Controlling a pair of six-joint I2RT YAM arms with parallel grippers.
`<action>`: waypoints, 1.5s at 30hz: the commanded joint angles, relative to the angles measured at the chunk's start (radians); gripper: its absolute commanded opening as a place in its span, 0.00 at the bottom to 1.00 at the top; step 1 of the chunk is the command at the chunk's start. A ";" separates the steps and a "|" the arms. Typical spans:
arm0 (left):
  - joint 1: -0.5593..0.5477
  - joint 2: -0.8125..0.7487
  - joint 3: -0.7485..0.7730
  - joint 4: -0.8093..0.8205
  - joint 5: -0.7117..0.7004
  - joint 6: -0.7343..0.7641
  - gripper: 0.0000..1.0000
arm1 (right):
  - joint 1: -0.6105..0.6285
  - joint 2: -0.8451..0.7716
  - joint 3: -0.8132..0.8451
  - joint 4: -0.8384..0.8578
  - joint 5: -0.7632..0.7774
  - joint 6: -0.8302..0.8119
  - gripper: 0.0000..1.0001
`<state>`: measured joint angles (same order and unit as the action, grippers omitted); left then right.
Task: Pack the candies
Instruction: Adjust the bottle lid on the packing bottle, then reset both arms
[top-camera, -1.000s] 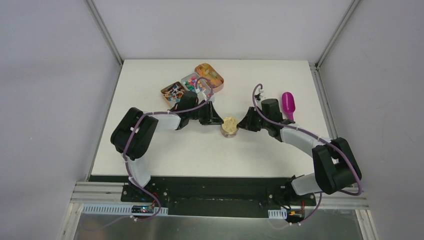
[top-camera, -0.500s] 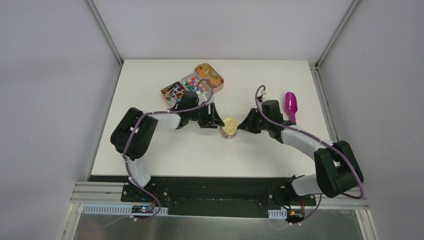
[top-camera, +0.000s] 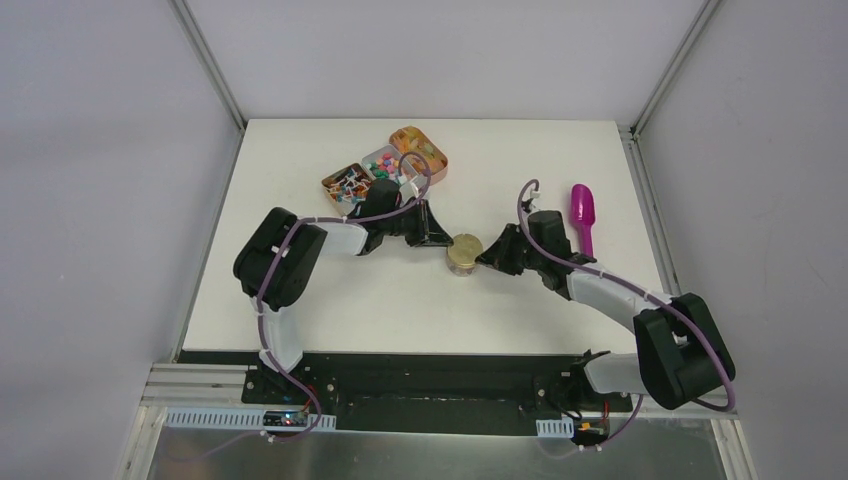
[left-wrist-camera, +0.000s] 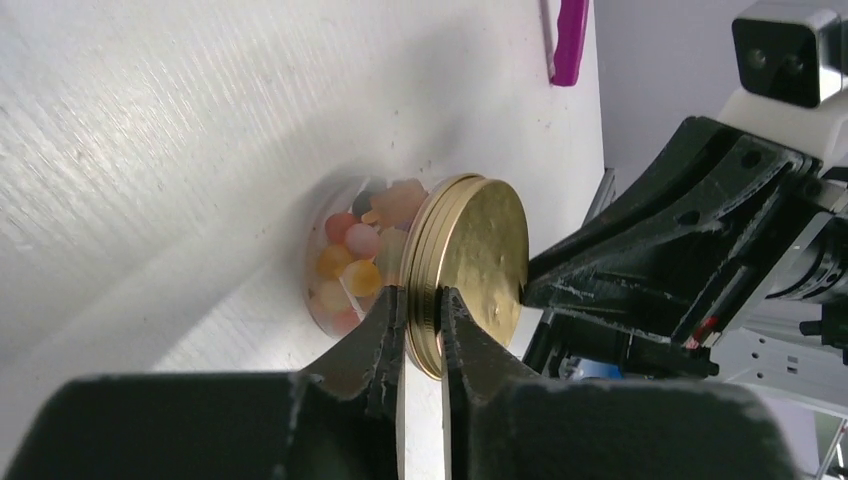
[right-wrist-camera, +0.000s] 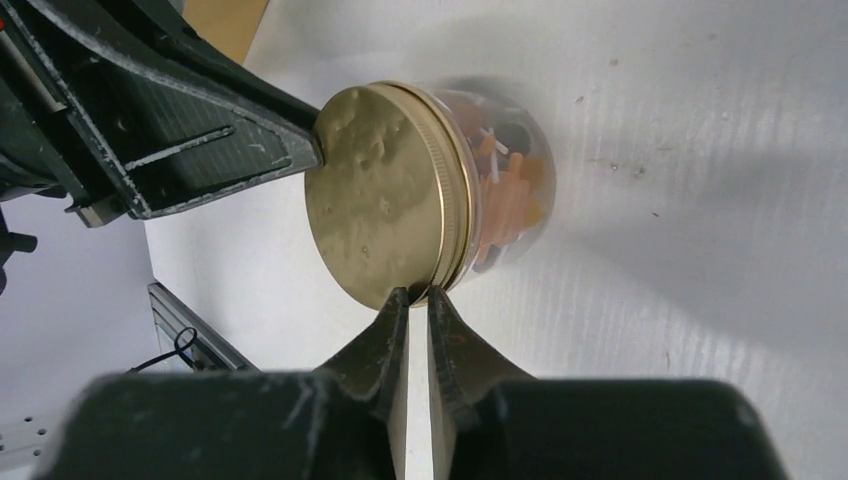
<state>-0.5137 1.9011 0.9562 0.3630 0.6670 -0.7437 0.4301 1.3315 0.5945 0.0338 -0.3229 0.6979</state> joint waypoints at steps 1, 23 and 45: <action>-0.019 0.071 0.006 -0.147 -0.153 0.089 0.06 | 0.030 0.035 -0.081 -0.041 0.007 0.018 0.08; 0.009 -0.162 0.283 -0.467 -0.226 0.215 0.70 | 0.000 -0.230 0.151 -0.452 0.165 -0.237 0.50; 0.009 -0.816 0.236 -0.713 -0.545 0.382 0.99 | -0.002 -0.591 0.427 -0.707 0.507 -0.309 1.00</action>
<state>-0.5087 1.1683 1.2476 -0.3294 0.1570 -0.3779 0.4332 0.8089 0.9825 -0.6605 0.1261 0.3832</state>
